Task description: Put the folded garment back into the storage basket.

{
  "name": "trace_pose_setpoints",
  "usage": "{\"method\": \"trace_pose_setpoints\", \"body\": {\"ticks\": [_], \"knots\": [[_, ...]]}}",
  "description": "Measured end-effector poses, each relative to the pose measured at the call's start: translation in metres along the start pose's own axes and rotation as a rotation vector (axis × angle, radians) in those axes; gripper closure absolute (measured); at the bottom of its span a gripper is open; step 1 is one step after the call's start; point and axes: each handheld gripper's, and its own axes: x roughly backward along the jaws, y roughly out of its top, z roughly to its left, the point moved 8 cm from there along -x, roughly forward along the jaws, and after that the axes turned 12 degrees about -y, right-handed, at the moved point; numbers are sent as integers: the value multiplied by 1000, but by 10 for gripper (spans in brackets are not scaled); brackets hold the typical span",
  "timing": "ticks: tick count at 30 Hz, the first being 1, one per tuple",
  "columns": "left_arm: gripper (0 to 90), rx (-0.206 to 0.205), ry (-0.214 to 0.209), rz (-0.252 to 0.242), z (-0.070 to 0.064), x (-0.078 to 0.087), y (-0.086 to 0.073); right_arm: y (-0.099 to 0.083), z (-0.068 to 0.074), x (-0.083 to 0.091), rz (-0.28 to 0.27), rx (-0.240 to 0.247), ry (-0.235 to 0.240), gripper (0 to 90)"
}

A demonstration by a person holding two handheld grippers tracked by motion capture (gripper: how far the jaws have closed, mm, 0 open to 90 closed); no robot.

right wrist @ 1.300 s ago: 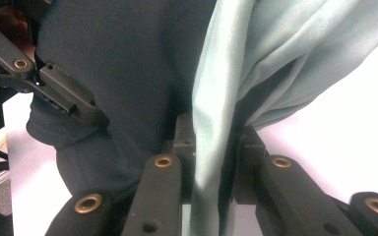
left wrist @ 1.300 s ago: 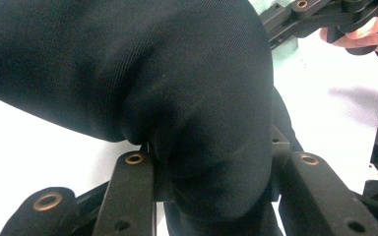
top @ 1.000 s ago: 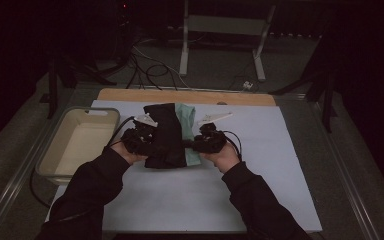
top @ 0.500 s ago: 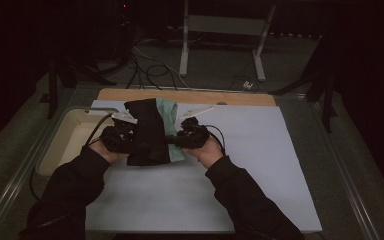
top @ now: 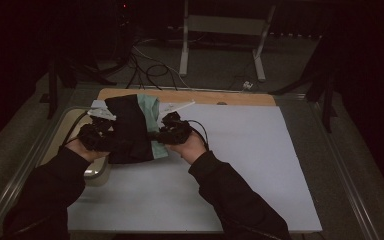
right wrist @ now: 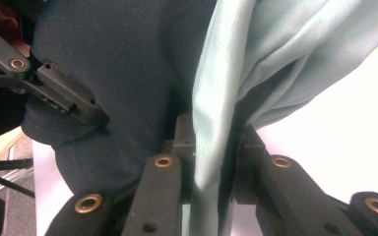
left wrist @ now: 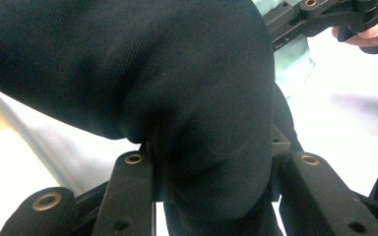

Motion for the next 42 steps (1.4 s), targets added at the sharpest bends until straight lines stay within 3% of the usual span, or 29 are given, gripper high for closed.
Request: {"method": "trace_pose_setpoints", "body": {"ticks": [14, 27, 35, 42], "knots": [[618, 26, 53, 2, 16, 40, -21, 24, 33, -27, -10, 19, 25, 776], [617, 55, 71, -7, 33, 78, -44, 44, 68, -53, -25, 29, 73, 776], [613, 74, 94, -27, 46, 91, -58, 52, 82, -70, -29, 32, 76, 776], [610, 67, 104, -32, 58, 103, -67, 58, 93, -85, -45, 8, 73, 776]]}}
